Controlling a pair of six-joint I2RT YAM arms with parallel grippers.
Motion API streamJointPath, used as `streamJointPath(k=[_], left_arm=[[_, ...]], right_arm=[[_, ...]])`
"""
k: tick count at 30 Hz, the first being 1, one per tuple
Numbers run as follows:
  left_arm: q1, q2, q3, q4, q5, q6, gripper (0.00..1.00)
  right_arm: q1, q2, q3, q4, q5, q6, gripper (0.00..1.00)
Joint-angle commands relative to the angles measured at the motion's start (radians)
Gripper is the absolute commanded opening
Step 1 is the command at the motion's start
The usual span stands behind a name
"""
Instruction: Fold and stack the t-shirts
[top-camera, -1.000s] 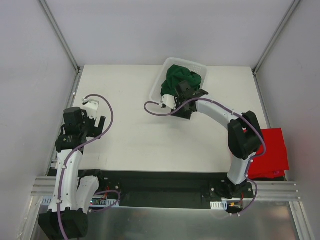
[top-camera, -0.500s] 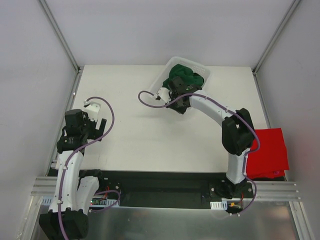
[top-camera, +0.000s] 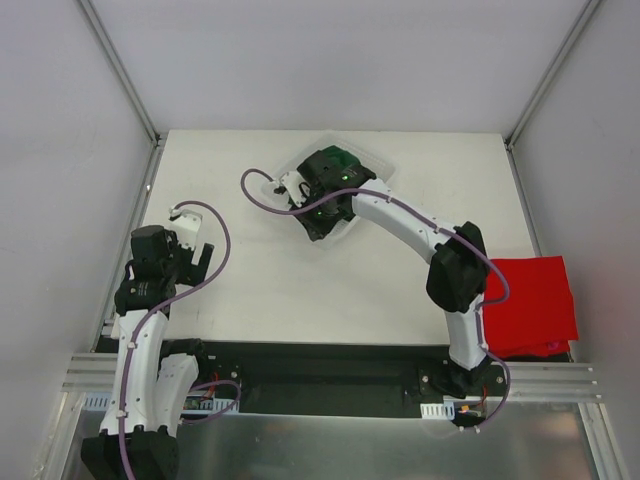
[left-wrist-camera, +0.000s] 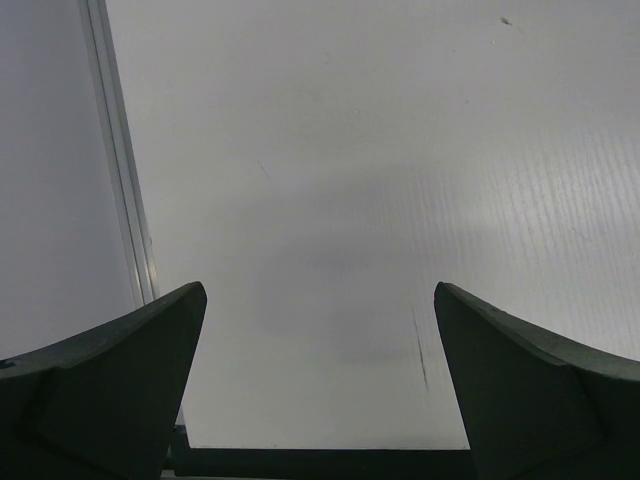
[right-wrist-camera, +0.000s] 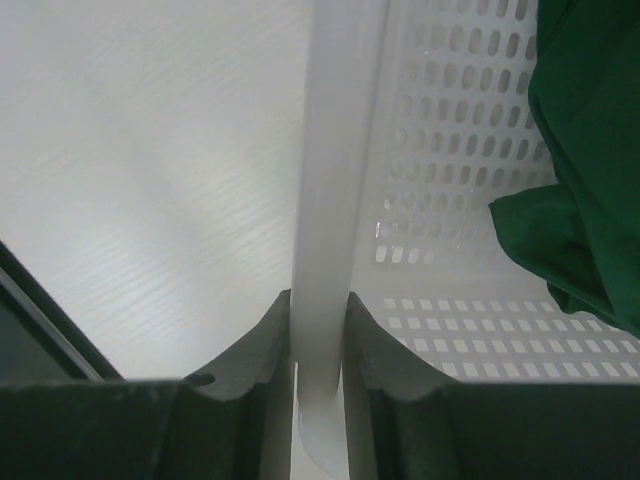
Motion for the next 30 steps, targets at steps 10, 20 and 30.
streamJointPath(k=[10,20,30], left_arm=[[-0.001,-0.021,-0.012,-0.009,0.005,0.022,0.99],[-0.001,-0.016,-0.005,-0.009,0.025,0.018,0.99],[-0.001,0.102,0.05,-0.009,0.151,-0.085,0.99]], right_arm=[[0.141,0.011,0.104,-0.104,-0.243,0.079,0.19],[0.058,-0.07,0.084,-0.108,-0.139,-0.053,0.96],[-0.101,-0.135,-0.142,0.217,0.263,-0.207,0.96]])
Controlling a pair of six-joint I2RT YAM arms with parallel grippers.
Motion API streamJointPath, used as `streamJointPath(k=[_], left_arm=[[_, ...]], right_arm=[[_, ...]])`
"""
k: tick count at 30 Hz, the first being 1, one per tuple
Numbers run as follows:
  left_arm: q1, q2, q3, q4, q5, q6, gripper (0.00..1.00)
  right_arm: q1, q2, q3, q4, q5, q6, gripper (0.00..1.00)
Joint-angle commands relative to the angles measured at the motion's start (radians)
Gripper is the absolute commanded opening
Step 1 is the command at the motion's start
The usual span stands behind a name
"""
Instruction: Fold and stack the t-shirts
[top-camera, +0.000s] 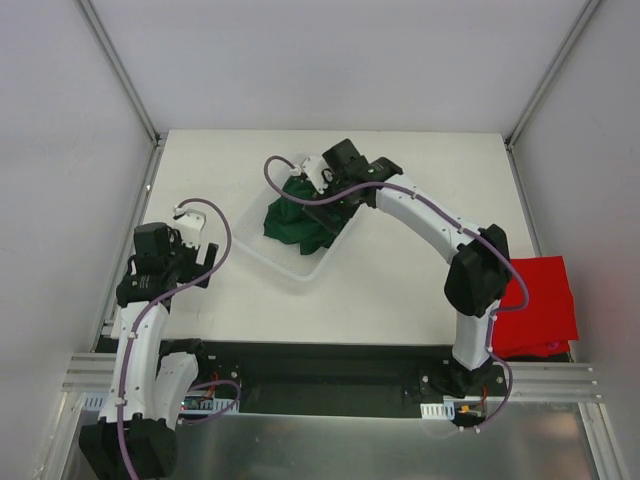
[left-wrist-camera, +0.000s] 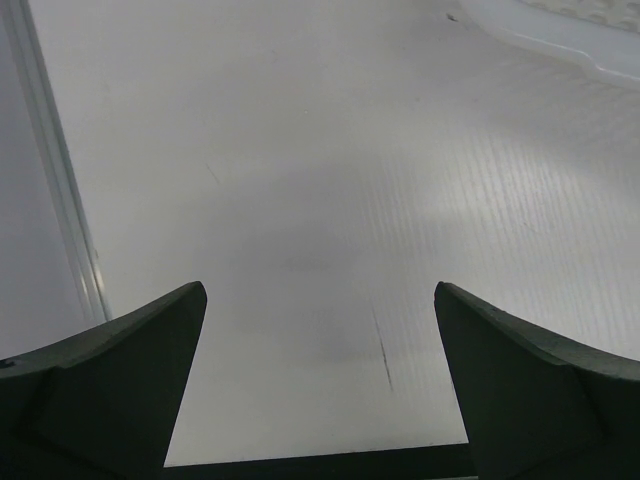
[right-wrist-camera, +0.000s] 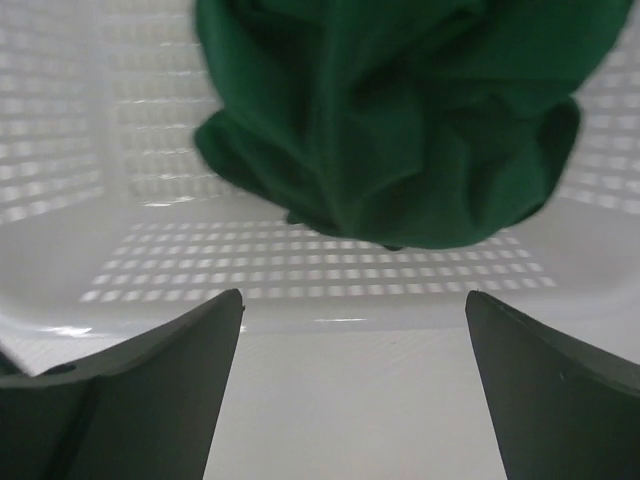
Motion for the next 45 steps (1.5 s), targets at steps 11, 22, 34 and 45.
streamJointPath(k=[11,22,34,45], left_arm=[[-0.053,0.318,0.251,-0.008,0.145,-0.147,0.99],[-0.128,0.434,0.188,0.087,0.171,-0.092,0.99],[-0.126,0.367,0.099,0.138,0.128,-0.06,0.99],[-0.129,0.347,0.026,0.181,0.114,-0.035,0.99]], right_arm=[[-0.06,0.067,-0.024,0.23,0.106,-0.121,0.96],[-0.009,0.133,0.088,0.086,-0.137,-0.142,0.96],[0.014,0.103,0.093,0.113,-0.051,-0.161,0.01],[0.008,-0.215,0.277,0.054,0.263,-0.265,0.01]])
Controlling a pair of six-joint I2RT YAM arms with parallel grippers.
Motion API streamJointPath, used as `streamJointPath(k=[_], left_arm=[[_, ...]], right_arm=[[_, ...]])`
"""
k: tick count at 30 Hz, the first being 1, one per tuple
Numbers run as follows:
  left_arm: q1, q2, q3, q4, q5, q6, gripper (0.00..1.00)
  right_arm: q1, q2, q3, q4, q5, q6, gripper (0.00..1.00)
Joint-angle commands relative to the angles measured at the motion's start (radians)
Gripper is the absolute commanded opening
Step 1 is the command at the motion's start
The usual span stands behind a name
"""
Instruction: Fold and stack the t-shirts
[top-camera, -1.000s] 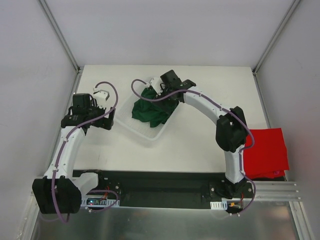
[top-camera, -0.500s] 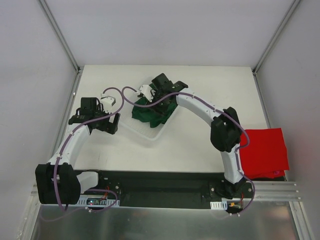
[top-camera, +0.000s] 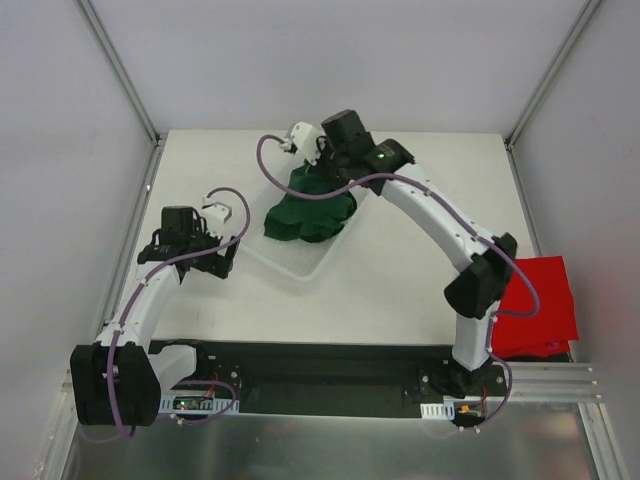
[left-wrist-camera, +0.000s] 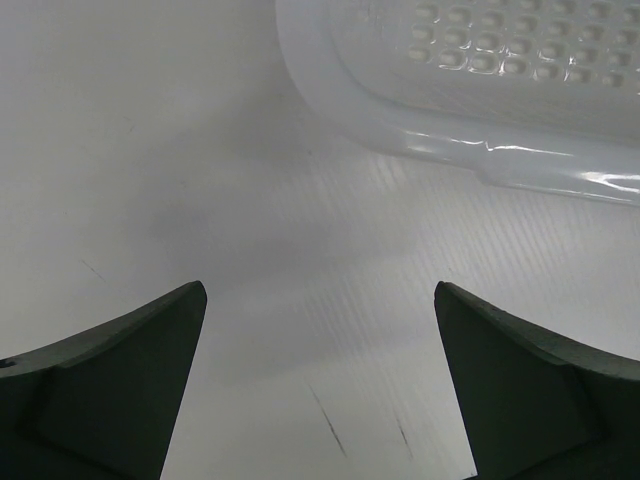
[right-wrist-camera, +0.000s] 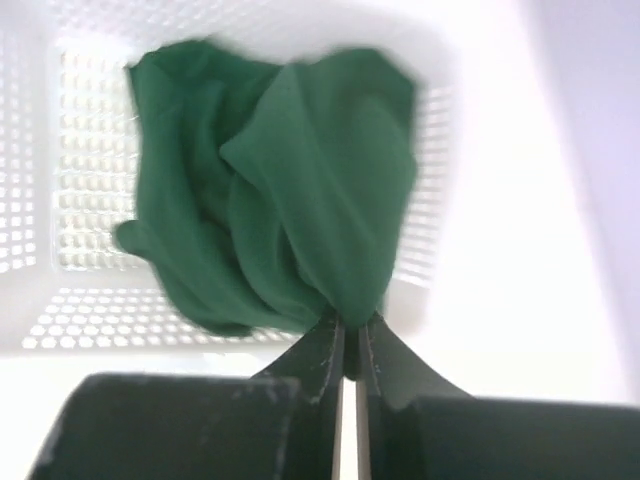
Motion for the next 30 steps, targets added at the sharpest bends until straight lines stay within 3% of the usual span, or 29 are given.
streamJointPath(k=[1,5,10,17,30], left_arm=[[-0.002,-0.004,-0.017,0.043,-0.003,0.017,0.99],[-0.003,0.002,-0.019,0.058,0.005,0.016,0.99],[-0.003,0.022,-0.011,0.067,0.003,0.01,0.99],[-0.003,0.056,0.03,0.072,0.02,-0.023,0.99],[-0.003,0.015,-0.002,0.075,-0.01,-0.006,0.99]], right_arm=[[-0.003,-0.312,0.043,0.007,0.175,-0.091,0.01],[-0.063,-0.463,-0.022,0.042,0.313,-0.161,0.01],[-0.267,-0.59,-0.022,0.059,0.233,-0.138,0.01],[-0.269,-0.666,-0.235,0.038,0.144,-0.081,0.01],[-0.233,-0.574,-0.177,0.01,0.078,-0.035,0.01]])
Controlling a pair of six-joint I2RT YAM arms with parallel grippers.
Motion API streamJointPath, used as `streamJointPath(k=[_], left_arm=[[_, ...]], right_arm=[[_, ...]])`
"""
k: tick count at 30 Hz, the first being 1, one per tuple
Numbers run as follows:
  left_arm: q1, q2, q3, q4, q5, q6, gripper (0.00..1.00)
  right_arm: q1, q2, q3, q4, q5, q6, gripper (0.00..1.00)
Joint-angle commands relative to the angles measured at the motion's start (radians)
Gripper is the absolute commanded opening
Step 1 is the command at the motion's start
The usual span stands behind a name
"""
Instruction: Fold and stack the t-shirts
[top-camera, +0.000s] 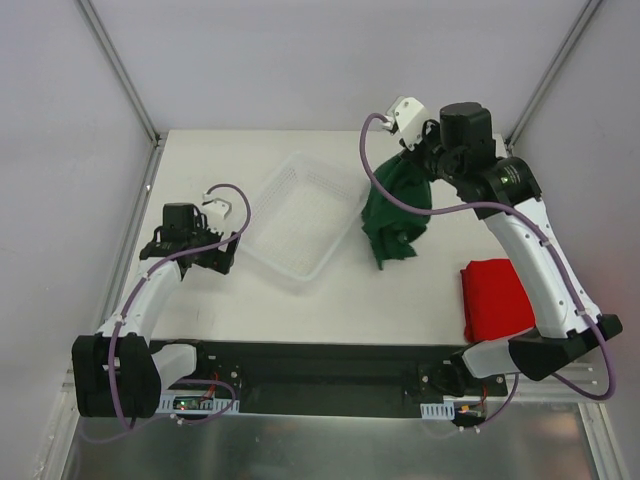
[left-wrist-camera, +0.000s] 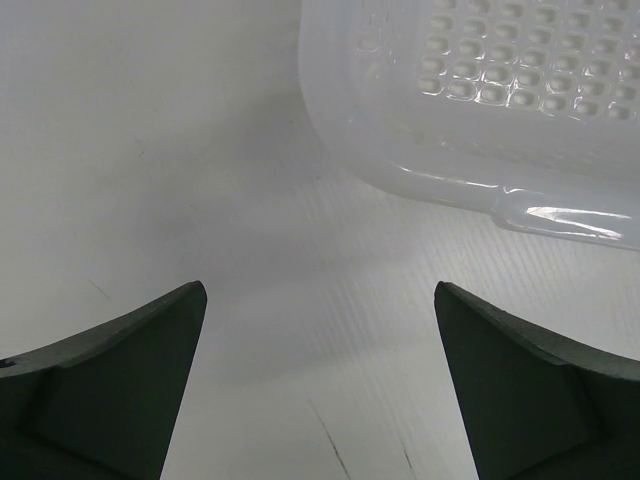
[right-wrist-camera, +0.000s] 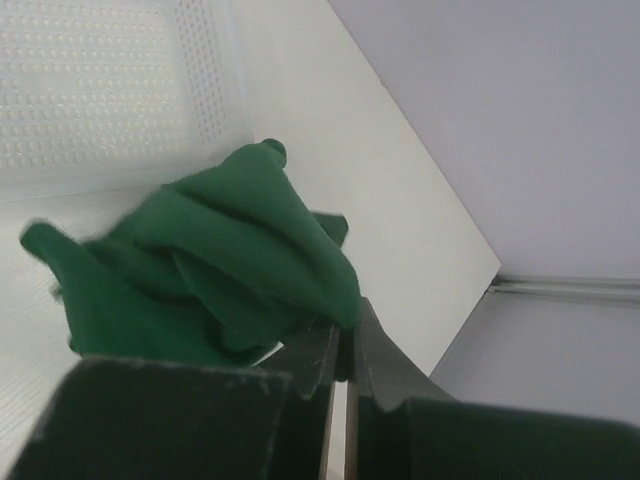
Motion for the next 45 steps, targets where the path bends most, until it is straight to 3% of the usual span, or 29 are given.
streamJointPath(k=[1,4,7,12,17,18,22,26,36,37,38,39,40,45], left_arm=[[-0.005,-0.025,-0.004,0.015,-0.009,0.009,0.99],[-0.003,-0.012,0.003,0.021,-0.004,0.012,1.0],[-0.003,0.007,0.036,0.02,0.009,0.003,0.99],[-0.003,0.011,0.106,0.018,0.061,0.0,0.99],[-0.003,-0.025,0.177,0.02,0.244,0.009,0.99],[-0.046,-0.022,0.198,0.02,0.247,0.007,0.99],[-0.113,0.054,0.252,0.021,0.157,0.012,0.99],[-0.12,0.241,0.324,0.02,0.048,-0.003,1.0],[-0.12,0.462,0.445,0.06,-0.032,0.058,0.99],[-0.12,0.475,0.45,0.06,-0.027,0.061,0.96],[-0.12,0.493,0.454,0.058,-0.027,0.064,0.85],[-0.12,0.499,0.462,0.058,-0.027,0.066,0.34],[-0.12,0.504,0.464,0.058,-0.052,0.063,0.0],[-0.095,0.467,0.455,0.077,-0.156,0.089,0.0]], right_arm=[[0.025,-0.03,0.038,0.045,-0.04,0.027,0.01],[0.05,-0.033,-0.014,0.048,-0.031,0.02,0.07],[0.064,-0.036,-0.029,0.053,-0.019,0.021,0.01],[0.068,-0.05,-0.022,0.05,0.007,0.009,0.01],[0.068,-0.069,-0.043,0.05,0.045,-0.011,0.01],[0.068,-0.073,-0.054,0.05,0.049,-0.016,0.01],[0.07,-0.09,-0.104,0.044,0.044,-0.014,0.01],[0.068,-0.118,-0.16,0.037,0.026,-0.005,0.01],[0.068,-0.171,-0.259,0.024,-0.022,0.003,0.01],[0.07,-0.173,-0.264,0.024,-0.024,0.004,0.01],[0.068,-0.175,-0.27,0.022,-0.024,0.004,0.01],[0.068,-0.175,-0.272,0.022,-0.025,0.004,0.01],[0.068,-0.175,-0.273,0.019,-0.025,0.004,0.01],[0.068,-0.175,-0.289,0.016,-0.024,-0.002,0.01]])
